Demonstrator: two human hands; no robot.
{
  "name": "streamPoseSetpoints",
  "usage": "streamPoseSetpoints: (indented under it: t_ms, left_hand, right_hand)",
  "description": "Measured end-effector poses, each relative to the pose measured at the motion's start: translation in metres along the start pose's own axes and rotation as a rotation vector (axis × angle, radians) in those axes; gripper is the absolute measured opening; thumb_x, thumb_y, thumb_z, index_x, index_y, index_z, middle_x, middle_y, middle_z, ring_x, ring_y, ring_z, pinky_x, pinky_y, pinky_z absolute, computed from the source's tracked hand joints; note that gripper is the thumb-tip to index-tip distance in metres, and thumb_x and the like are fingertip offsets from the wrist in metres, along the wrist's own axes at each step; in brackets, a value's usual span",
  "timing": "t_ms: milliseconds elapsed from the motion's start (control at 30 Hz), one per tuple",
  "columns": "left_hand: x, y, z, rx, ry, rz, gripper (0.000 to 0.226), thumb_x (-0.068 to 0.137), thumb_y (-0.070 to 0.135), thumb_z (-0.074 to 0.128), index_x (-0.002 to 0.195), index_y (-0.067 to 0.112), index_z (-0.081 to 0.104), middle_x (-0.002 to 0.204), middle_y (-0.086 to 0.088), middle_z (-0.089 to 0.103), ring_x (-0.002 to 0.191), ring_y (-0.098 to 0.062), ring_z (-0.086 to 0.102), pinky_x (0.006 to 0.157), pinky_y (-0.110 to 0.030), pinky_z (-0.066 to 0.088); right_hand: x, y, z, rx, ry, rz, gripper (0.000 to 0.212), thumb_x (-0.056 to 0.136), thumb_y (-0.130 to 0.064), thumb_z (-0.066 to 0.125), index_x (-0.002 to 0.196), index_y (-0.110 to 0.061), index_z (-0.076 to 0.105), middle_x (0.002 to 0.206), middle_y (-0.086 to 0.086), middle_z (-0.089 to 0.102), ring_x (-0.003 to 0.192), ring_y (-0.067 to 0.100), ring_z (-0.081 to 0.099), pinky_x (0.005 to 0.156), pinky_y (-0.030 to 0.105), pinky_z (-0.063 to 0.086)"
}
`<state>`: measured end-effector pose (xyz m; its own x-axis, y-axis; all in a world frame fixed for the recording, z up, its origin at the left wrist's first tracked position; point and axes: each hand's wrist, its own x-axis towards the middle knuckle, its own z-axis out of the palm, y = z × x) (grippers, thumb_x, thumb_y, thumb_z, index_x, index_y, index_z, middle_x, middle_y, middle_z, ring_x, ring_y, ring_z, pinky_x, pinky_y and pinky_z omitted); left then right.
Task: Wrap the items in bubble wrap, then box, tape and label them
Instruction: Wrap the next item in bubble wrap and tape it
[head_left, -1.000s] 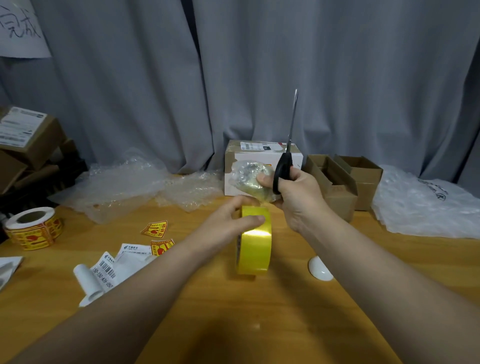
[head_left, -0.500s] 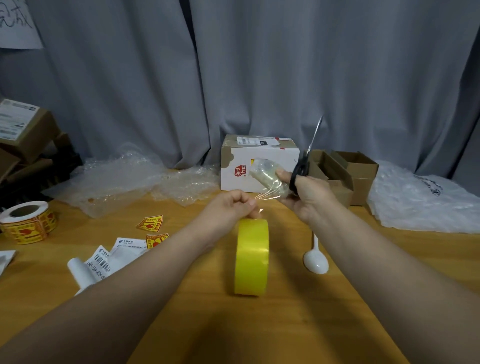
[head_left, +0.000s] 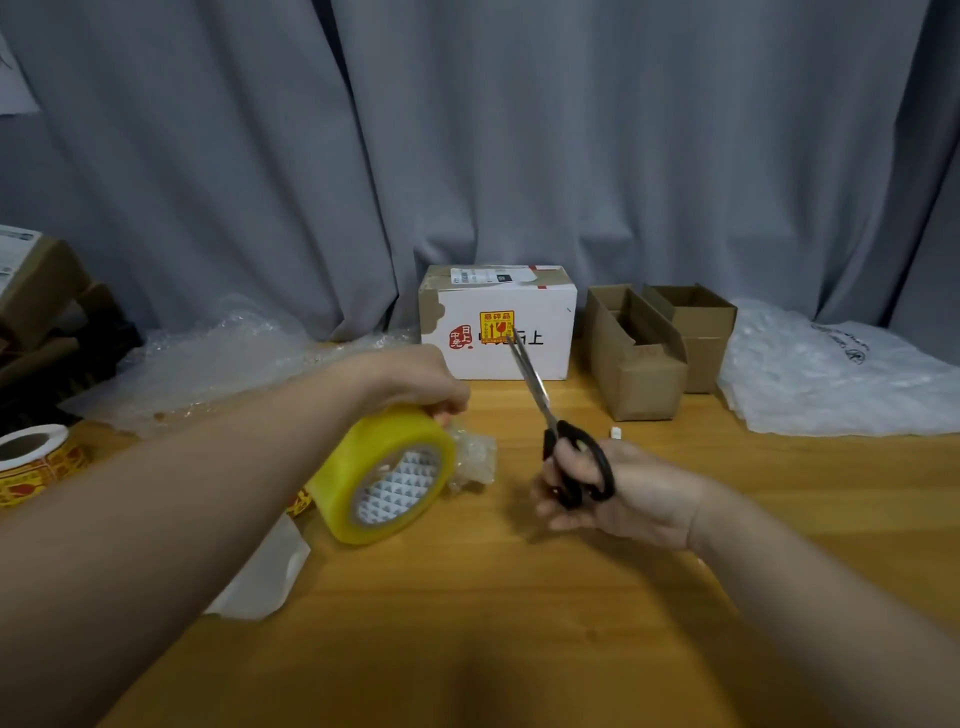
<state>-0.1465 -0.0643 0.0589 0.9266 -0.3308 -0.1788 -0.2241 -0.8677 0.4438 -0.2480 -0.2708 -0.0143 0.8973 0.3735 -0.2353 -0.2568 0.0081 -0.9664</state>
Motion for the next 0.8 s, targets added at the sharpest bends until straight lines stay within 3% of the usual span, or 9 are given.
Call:
streamPoseSetpoints:
  t_ms: [67,167,267,433,700,800]
  left_hand:
    - [0.002,0.002,-0.009,0.07,-0.025,0.014,0.033,0.081,0.026,0.063,0.05,0.016,0.062,0.05,0.006,0.061,0.056,-0.009,0.053,0.068,-0.025,0.048]
    - [0.005,0.0,-0.021,0.044,-0.12,0.035,0.027,0.085,0.022,0.058,0.061,0.012,0.065,0.056,0.0,0.063,0.057,-0.01,0.052,0.071,-0.024,0.047]
    - [0.008,-0.004,-0.034,-0.02,-0.095,0.077,0.022,0.089,0.018,0.054,0.076,0.004,0.065,0.061,-0.007,0.062,0.062,-0.014,0.053,0.081,-0.031,0.047]
    - [0.01,0.004,-0.046,0.114,-0.064,0.166,0.022,0.092,0.02,0.054,0.078,0.006,0.064,0.066,-0.002,0.061,0.067,-0.014,0.055,0.08,-0.035,0.049]
    - [0.009,0.018,-0.03,0.54,-0.091,0.334,0.018,0.095,0.026,0.051,0.078,0.021,0.054,0.074,0.005,0.06,0.068,-0.01,0.055,0.062,-0.023,0.041]
    - [0.006,0.018,-0.03,0.646,-0.031,0.429,0.016,0.095,0.026,0.052,0.08,0.02,0.055,0.074,0.009,0.054,0.07,-0.009,0.053,0.066,-0.025,0.043]
  right_hand:
    - [0.001,0.003,0.011,0.043,-0.047,-0.025,0.047,0.064,-0.042,0.081,0.087,-0.006,0.062,0.094,0.011,0.066,0.082,0.021,0.067,0.073,0.033,0.059]
    - [0.004,0.012,0.024,0.058,-0.276,0.054,0.065,0.05,-0.072,0.075,0.076,-0.016,0.058,0.087,0.005,0.06,0.079,0.018,0.061,0.069,0.031,0.056]
    - [0.009,0.021,0.03,0.036,-0.425,0.138,0.076,0.045,-0.089,0.06,0.074,-0.019,0.059,0.09,0.005,0.059,0.083,0.019,0.061,0.076,0.035,0.054]
    - [0.015,0.023,0.033,0.095,-0.453,0.171,0.081,0.046,-0.094,0.051,0.075,-0.019,0.058,0.094,0.007,0.059,0.081,0.02,0.062,0.078,0.037,0.052]
    - [0.025,0.018,0.043,0.15,-0.401,0.155,0.083,0.056,-0.095,0.035,0.079,-0.018,0.056,0.094,0.008,0.061,0.076,0.018,0.061,0.072,0.033,0.052]
    - [0.023,0.018,0.047,0.185,-0.418,0.14,0.085,0.052,-0.096,0.038,0.079,-0.018,0.056,0.094,0.008,0.06,0.075,0.018,0.061,0.07,0.032,0.052]
